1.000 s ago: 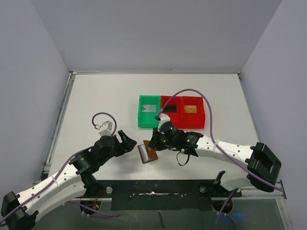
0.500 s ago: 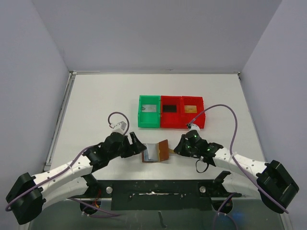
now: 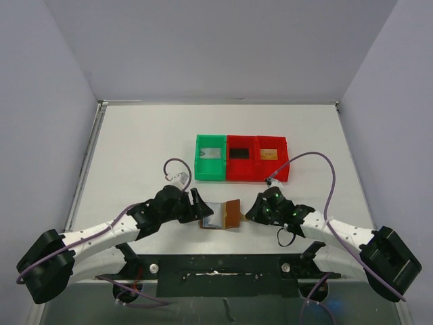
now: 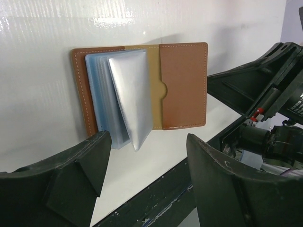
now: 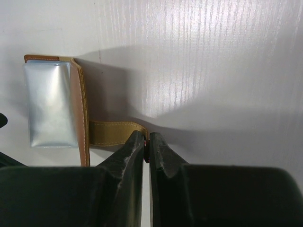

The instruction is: Take the credit cards out of the card holder

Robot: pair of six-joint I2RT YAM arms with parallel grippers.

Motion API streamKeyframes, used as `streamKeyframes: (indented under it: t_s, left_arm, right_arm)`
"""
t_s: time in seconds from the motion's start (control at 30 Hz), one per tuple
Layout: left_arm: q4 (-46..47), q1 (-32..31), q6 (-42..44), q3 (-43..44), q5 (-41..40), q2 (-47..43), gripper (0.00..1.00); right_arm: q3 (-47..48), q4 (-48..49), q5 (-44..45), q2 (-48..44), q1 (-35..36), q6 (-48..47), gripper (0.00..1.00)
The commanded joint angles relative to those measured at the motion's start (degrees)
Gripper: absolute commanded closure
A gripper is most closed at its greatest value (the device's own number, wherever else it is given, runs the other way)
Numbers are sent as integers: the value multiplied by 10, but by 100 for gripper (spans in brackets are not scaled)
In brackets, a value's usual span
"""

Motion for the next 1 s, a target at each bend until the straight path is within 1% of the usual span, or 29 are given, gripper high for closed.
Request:
streamKeyframes:
  t_s: [0.0,0.07,0.2,0.37,0.63,0.8,0.97]
  left_arm:
    - [47,-4,-14,17,10,1,37]
    - [56,-7,-32,13,3,5,37]
    - [109,-11,-68,-15,-2,13,37]
    - [142,-13,-76,-20,15,33,38]
    - [166,-16,-82,-21,27,65,39]
    - [151,-24,-78,-11,15,81,40]
    - [116,-29,-68,3,-1,72,39]
  right_arm:
    - [1,28,2,3,-2,5,99]
    - [1,29,3,6,-2,4,99]
    - [5,30,4,13,-2,2,99]
    - [3,30,6,15,-2,2,99]
    - [2,31,6,12,-2,6,99]
    - [2,29,6,10,-2,5,99]
    - [2,27,7,9,-2,4,99]
